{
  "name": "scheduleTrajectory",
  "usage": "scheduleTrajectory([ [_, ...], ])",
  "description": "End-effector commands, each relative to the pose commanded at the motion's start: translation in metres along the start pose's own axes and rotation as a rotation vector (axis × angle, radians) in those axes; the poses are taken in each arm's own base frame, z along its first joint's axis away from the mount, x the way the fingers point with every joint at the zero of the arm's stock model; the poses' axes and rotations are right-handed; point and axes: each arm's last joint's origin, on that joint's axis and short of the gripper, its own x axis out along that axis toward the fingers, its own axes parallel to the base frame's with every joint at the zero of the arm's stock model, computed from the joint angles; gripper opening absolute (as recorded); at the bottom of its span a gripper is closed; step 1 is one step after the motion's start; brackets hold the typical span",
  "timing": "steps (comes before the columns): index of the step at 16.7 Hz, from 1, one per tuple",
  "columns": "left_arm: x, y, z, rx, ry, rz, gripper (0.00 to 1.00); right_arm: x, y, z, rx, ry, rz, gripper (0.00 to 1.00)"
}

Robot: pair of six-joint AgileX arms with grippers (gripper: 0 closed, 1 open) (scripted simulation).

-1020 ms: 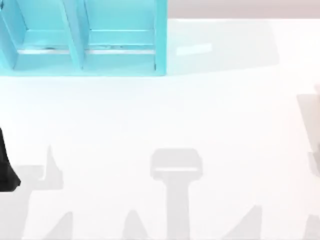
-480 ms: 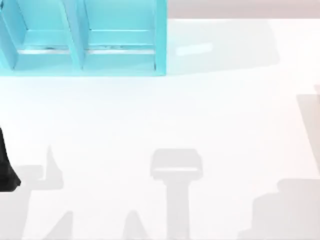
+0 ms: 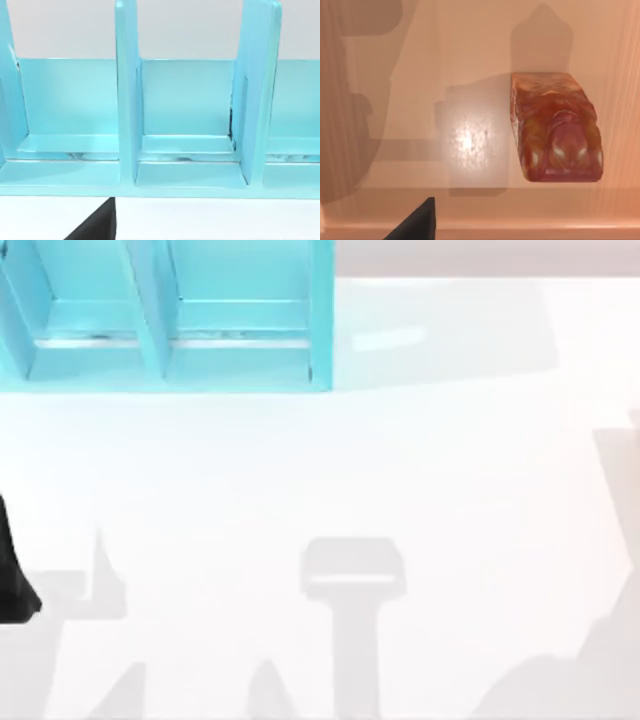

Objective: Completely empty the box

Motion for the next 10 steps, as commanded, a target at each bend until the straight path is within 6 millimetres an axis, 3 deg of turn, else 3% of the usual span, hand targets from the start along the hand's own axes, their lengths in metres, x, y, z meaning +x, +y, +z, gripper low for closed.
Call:
scheduleTrajectory([
  [6,0.000,0.000,0.000,0.000,0.000,0.000,1.00,0.000,0.000,0.001,-0.003,0.000,0.000,1.00],
  [10,0.000,0.000,0.000,0.000,0.000,0.000,1.00,0.025,0.001,0.006,-0.001,0.002,0.001,1.00],
])
